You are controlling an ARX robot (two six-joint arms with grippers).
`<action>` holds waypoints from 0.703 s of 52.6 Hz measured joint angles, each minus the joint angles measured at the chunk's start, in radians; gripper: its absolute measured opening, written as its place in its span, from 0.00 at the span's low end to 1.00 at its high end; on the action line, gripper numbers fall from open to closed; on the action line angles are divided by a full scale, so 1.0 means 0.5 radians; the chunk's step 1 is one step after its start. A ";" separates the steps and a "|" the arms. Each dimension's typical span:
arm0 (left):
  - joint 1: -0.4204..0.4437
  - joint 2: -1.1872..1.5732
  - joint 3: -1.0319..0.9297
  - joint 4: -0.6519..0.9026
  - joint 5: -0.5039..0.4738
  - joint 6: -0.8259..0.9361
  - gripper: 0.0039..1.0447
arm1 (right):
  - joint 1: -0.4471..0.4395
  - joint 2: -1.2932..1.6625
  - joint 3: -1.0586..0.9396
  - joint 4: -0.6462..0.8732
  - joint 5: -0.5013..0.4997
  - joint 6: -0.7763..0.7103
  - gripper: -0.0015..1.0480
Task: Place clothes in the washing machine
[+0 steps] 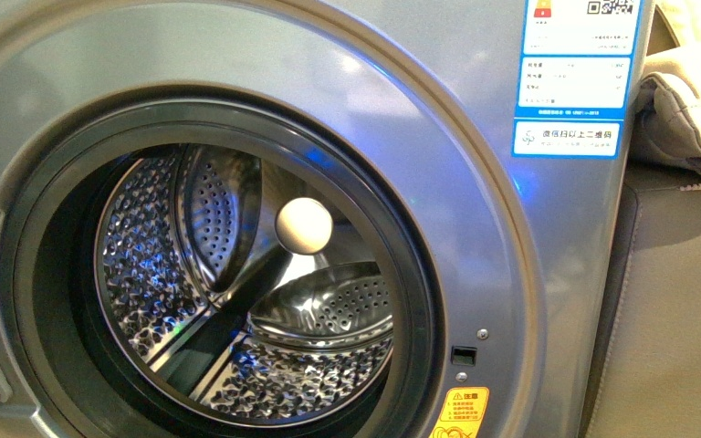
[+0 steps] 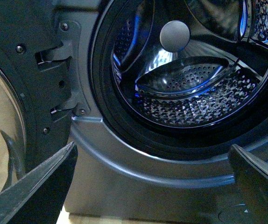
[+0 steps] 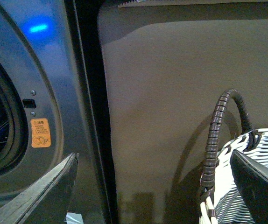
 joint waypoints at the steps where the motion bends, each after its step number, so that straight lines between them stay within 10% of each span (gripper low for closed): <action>1: 0.000 0.000 0.000 0.000 0.000 0.000 0.94 | 0.000 0.000 0.000 0.000 0.000 0.000 0.93; 37: 0.000 0.000 0.000 0.000 0.000 0.000 0.94 | -0.037 0.004 -0.007 0.072 -0.129 0.050 0.93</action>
